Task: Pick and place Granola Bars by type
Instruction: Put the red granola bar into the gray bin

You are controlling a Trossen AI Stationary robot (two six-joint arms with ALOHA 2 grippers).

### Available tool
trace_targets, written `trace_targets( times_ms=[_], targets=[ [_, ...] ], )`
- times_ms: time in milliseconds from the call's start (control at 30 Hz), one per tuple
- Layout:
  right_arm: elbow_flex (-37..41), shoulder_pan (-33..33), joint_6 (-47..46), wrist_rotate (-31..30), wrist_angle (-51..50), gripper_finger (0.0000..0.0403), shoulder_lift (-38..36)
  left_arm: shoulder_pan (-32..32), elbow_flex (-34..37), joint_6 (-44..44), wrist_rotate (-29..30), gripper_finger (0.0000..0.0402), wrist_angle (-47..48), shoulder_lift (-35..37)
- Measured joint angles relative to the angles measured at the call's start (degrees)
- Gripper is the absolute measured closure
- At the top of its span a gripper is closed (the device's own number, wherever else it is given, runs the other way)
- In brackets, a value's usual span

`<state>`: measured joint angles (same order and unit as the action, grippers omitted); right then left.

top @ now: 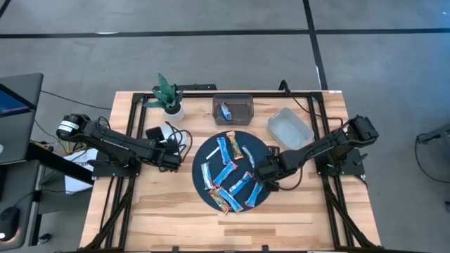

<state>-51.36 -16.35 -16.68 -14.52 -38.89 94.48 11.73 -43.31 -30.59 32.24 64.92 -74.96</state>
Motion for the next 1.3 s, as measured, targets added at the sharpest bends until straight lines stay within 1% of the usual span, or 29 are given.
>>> trace_targets(
  times_ms=[100,200,333,500,567,933,1067,1300],
  targets=[
    [0.23,1.26,0.19,1.55,0.63,0.0253,0.0,0.0,0.0,0.0,-0.4,0.0145,-0.19,0.0],
    [0.23,1.79,0.33,2.43,0.62,0.0271,0.0,0.0,0.0,0.0,-0.45,0.0145,-0.19,0.0],
    [0.23,1.95,0.64,3.12,0.71,0.0314,0.19,0.0,0.0,0.0,-0.42,0.0145,-0.21,0.0],
    [0.18,2.24,0.71,3.89,0.62,0.0382,0.28,-0.01,0.0,0.0,-0.4,0.0145,-0.21,0.0],
    [0.16,2.07,0.69,3.75,0.56,0.0396,0.28,0.0,0.0,0.0,-0.13,0.0145,-0.21,0.0],
    [0.21,0.33,-1.24,1.97,-0.56,0.0402,0.26,-0.04,0.0,1.05,-0.2,0.0145,0.11,0.0],
    [-1.3,-1.14,-3.6,-1.94,-6.73,0.0402,0.46,-0.04,-0.86,1.48,1.25,0.0145,0.37,0.0],
    [-9.01,-4.12,-6.68,-8.0,-16.36,0.0403,0.42,-0.04,-4.53,3.37,4.75,0.0145,-0.04,0.0]
  ],
)
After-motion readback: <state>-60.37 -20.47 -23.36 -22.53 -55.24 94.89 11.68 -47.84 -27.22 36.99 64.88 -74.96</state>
